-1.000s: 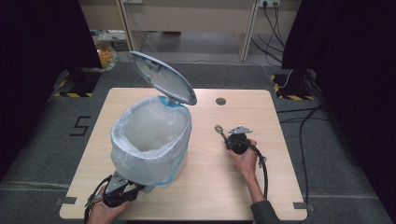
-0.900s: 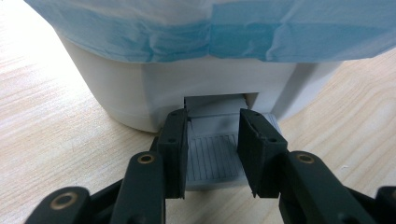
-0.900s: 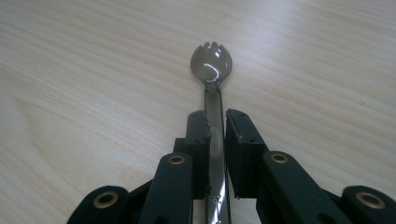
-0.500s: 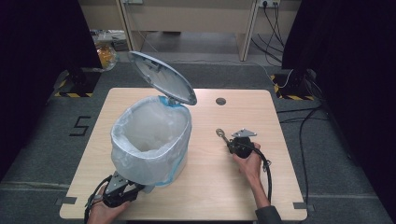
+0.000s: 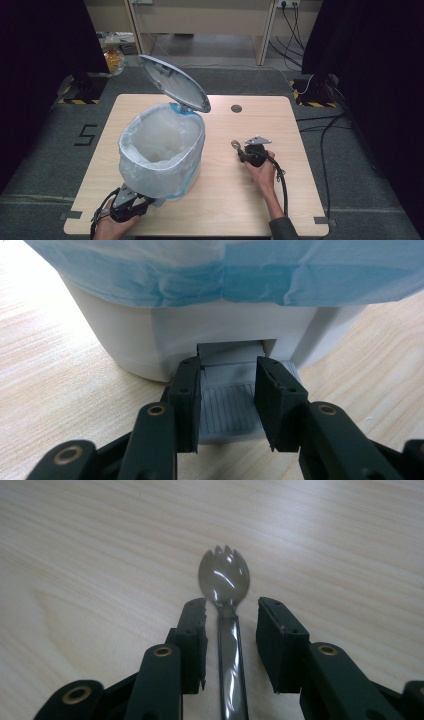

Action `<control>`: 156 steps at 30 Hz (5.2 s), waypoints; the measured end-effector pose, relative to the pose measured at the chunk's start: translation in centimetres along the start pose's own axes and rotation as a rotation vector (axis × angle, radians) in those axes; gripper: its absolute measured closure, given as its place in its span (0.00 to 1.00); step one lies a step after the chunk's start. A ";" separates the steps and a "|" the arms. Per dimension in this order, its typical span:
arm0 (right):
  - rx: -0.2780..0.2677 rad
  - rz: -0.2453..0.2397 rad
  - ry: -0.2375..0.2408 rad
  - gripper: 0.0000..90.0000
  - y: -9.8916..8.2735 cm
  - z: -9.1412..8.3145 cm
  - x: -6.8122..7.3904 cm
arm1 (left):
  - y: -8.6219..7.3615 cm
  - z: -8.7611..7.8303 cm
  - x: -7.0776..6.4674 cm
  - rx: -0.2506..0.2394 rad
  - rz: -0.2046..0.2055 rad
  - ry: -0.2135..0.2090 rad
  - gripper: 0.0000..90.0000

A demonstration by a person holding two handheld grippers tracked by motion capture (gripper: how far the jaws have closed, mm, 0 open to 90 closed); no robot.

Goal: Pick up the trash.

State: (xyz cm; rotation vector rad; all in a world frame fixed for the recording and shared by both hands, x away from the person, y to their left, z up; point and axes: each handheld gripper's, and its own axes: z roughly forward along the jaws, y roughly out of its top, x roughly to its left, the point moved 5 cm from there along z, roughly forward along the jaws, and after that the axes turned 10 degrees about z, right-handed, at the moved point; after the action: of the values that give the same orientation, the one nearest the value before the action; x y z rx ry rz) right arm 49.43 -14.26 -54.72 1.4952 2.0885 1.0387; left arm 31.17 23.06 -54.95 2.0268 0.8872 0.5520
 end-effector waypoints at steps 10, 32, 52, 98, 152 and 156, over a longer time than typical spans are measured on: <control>0.009 0.034 0.001 0.82 0.8 0.9 0.6 | 0.0 0.0 0.0 0.001 0.002 0.001 0.70; -0.048 0.027 -0.006 0.89 0.9 -0.8 -0.8 | 0.0 0.0 0.0 0.002 0.004 0.001 0.70; 0.068 -0.015 0.067 0.89 0.1 -0.3 0.5 | 0.0 0.0 0.0 0.002 0.006 0.000 0.69; -0.189 -0.246 0.211 0.89 6.2 -17.3 7.5 | 0.0 0.0 0.0 0.001 0.005 0.000 0.69; -0.243 -0.430 0.406 0.89 14.1 -18.9 18.5 | 0.0 0.0 -0.1 -0.001 -0.001 -0.003 0.69; -0.238 -0.435 0.413 0.89 14.6 -18.4 19.3 | 0.0 0.0 0.0 -0.002 -0.002 -0.003 0.69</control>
State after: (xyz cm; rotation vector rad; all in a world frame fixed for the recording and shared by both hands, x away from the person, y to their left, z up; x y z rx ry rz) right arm 39.59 -0.51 -29.46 0.7080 2.3086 1.4367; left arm 31.13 23.02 -54.93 2.0242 0.8867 0.5484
